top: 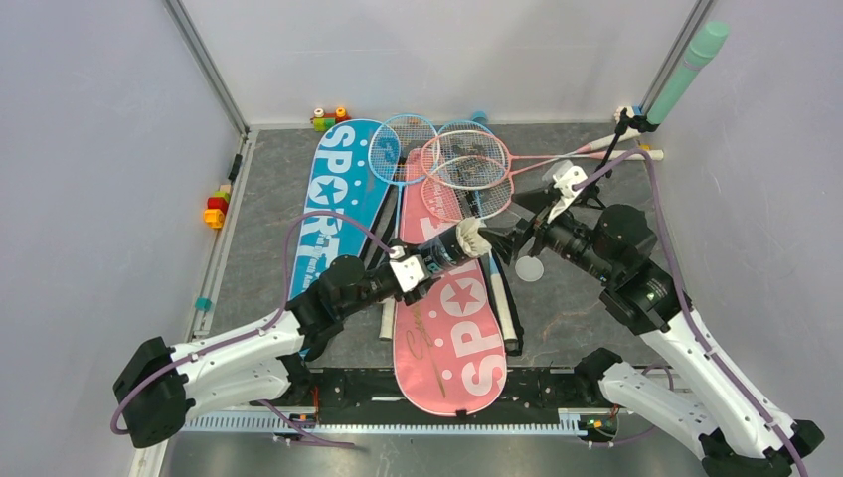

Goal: Pack up the badminton gear
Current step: Place the shuttlecock at the shuttle tube.

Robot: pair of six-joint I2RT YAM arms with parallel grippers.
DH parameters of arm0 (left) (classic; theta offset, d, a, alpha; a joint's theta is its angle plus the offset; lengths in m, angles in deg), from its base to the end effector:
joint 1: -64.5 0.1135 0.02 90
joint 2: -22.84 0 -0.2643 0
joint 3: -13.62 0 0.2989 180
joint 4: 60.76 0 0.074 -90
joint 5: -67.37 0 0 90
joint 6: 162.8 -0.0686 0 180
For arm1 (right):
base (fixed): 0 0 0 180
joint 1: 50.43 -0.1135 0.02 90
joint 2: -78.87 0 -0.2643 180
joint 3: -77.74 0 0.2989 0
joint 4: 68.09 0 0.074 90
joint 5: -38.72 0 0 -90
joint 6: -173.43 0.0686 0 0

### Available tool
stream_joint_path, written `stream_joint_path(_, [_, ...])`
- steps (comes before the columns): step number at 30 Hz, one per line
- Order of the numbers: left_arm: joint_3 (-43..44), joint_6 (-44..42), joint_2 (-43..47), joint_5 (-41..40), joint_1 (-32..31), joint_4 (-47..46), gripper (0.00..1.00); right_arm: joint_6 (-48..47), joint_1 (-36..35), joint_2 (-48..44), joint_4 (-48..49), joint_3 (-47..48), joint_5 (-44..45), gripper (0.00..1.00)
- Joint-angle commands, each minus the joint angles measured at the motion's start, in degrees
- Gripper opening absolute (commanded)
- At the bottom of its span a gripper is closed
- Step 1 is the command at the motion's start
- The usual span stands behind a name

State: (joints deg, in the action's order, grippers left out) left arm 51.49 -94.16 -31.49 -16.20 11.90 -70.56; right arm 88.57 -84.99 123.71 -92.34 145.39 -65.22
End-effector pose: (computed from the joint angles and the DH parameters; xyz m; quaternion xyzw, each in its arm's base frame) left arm 0.1723 -0.2380 0.2270 0.4784 0.5734 -0.2191 0.6280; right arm 0.1954 0.1547 0.4122 -0.2624 0.6658 0.3170 0.6223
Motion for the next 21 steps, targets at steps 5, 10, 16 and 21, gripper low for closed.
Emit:
stream_joint_path(5, [-1.67, -6.36, -0.52, 9.70, -0.05, 0.91, 0.02, 6.31, -0.24, -1.18, -3.18, -6.30, -3.09, 0.98])
stream_joint_path(10, [-1.60, -9.09, -0.98, 13.38, -0.04, 1.19, 0.02, 9.73, -0.24, 3.14, -2.86, -8.18, -8.35, 0.98])
stream_joint_path(16, [-1.50, -9.54, -1.81, 14.48, -0.04, 1.48, 0.02, 12.22, -1.12, 8.79, -4.05, -10.01, -9.32, 0.98])
stream_joint_path(21, [-1.56, -8.87, -1.66, 14.16, -0.04, 1.07, 0.02, 12.60, -2.94, 11.00, -2.59, -11.89, -4.59, 0.98])
